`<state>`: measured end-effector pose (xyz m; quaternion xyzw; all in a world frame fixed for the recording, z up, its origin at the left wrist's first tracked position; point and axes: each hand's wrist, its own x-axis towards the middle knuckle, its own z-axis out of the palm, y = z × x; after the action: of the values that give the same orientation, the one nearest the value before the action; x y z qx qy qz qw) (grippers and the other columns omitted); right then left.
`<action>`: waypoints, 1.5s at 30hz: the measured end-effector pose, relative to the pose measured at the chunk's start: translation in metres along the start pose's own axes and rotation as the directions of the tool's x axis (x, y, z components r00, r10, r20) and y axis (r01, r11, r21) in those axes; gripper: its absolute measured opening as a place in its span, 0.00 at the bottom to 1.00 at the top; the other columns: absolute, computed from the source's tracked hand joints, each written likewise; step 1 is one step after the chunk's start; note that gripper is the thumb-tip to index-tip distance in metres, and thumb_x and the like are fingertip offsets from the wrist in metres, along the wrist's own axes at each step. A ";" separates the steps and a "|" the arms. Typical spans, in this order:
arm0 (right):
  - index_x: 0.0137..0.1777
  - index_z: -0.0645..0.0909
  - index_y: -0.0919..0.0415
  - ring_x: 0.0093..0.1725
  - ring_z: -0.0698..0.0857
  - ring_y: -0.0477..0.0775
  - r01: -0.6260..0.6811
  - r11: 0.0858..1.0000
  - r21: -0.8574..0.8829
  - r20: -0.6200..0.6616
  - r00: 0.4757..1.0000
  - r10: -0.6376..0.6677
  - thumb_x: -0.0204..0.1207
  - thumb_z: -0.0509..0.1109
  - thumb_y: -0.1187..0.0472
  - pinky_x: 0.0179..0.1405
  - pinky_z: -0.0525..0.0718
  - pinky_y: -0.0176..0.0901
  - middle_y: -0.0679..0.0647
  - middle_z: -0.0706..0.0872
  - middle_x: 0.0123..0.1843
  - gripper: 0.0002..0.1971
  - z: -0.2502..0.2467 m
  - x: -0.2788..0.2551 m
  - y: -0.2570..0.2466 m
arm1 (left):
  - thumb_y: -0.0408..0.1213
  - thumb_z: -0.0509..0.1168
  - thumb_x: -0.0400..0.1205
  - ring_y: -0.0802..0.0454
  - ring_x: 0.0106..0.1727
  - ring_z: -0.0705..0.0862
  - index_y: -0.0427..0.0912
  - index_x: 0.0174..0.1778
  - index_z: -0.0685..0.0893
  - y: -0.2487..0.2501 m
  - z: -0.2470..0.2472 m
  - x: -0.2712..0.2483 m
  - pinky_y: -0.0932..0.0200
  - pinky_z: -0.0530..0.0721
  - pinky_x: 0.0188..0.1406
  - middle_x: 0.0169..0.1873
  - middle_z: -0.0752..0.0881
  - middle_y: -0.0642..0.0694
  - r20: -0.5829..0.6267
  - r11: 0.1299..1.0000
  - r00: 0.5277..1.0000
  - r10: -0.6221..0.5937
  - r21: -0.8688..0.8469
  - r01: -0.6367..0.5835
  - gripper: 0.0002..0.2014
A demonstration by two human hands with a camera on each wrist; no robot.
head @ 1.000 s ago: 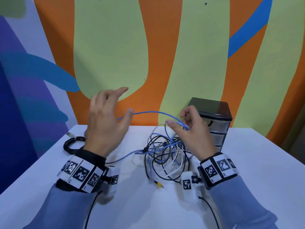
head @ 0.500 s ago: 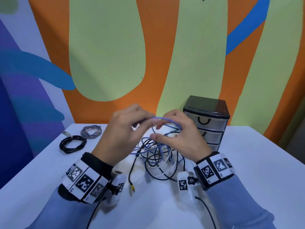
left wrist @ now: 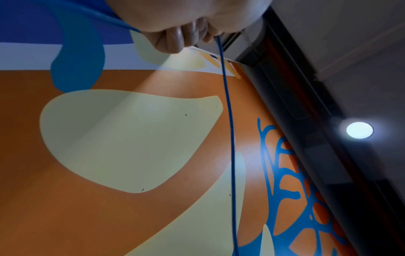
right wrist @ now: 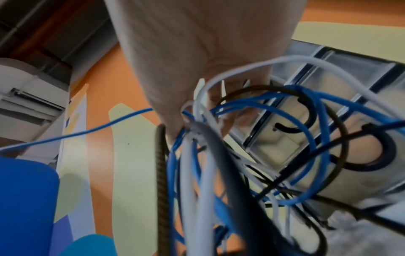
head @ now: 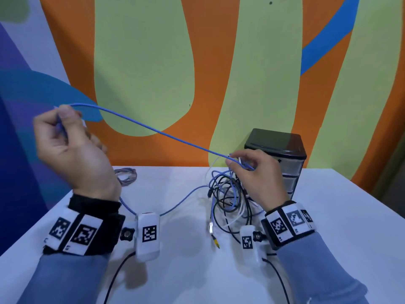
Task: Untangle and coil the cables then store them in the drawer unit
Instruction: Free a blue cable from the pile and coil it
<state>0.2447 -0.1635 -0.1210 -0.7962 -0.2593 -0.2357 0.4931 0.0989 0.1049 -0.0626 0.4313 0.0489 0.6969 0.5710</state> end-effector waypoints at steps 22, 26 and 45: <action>0.84 0.74 0.49 0.67 0.89 0.53 -0.260 0.917 0.303 0.700 0.714 -0.029 0.69 0.74 0.89 0.59 0.88 0.44 0.55 0.88 0.70 0.48 -0.045 -0.008 0.024 | 0.27 0.64 0.80 0.51 0.62 0.85 0.56 0.66 0.92 0.002 0.021 -0.078 0.46 0.81 0.63 0.60 0.90 0.55 0.954 0.672 0.136 -0.269 0.287 -0.683 0.24; 0.82 0.76 0.45 0.67 0.90 0.51 -0.134 0.952 0.275 0.614 0.786 -0.067 0.72 0.75 0.83 0.62 0.88 0.42 0.56 0.89 0.66 0.44 -0.046 -0.010 0.027 | 0.32 0.73 0.81 0.62 0.52 0.87 0.66 0.76 0.83 -0.011 0.014 -0.078 0.63 0.84 0.51 0.52 0.88 0.62 0.801 0.613 0.019 -0.599 0.474 -0.632 0.30; 0.22 0.76 0.41 0.32 0.79 0.51 0.098 0.994 -0.051 0.321 0.944 -0.077 0.69 0.74 0.72 0.31 0.74 0.42 0.51 0.85 0.27 0.25 -0.035 -0.016 0.001 | 0.51 0.64 0.89 0.35 0.49 0.87 0.50 0.58 0.90 0.040 0.101 -0.143 0.47 0.76 0.39 0.44 0.86 0.44 0.913 0.318 -0.003 -0.408 0.138 -0.938 0.13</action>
<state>0.2289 -0.1982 -0.1180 -0.8275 -0.3625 -0.1344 0.4072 0.1314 -0.0715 -0.0549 0.9706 -0.1086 0.1864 -0.1066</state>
